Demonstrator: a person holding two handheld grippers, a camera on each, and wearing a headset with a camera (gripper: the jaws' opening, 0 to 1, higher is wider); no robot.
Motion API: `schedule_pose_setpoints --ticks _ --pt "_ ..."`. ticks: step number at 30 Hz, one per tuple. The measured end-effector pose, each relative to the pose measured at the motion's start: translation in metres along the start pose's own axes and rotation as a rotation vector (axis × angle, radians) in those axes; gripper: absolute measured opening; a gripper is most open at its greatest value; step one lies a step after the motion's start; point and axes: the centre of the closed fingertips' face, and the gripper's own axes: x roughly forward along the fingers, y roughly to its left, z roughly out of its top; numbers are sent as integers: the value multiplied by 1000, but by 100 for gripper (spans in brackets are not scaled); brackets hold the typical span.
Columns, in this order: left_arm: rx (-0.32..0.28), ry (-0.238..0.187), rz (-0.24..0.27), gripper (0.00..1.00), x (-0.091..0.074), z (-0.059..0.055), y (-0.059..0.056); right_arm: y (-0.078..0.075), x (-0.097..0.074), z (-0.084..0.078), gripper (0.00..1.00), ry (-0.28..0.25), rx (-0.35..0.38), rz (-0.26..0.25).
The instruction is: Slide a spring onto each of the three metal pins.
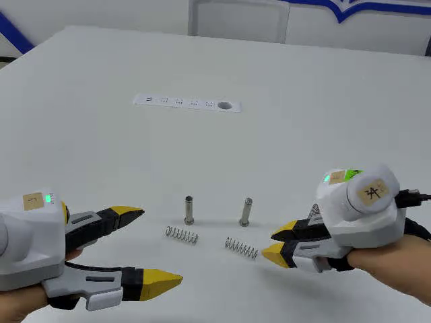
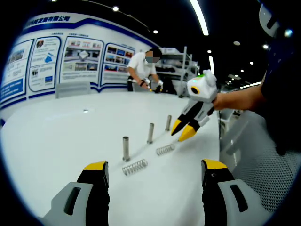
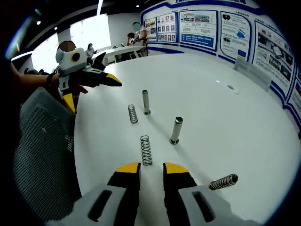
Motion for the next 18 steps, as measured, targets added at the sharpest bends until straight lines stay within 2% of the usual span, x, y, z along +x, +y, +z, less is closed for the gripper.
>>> schedule_pose_setpoints --ticks 5,12,18 --pt "1 2 -3 82 1 0 -1 6 10 -1 19 29 -50 17" --pt "1 -1 -6 82 2 1 -2 9 22 -5 18 59 -78 36" --pt "4 -3 -6 82 0 2 -4 8 25 -6 17 68 -81 38"
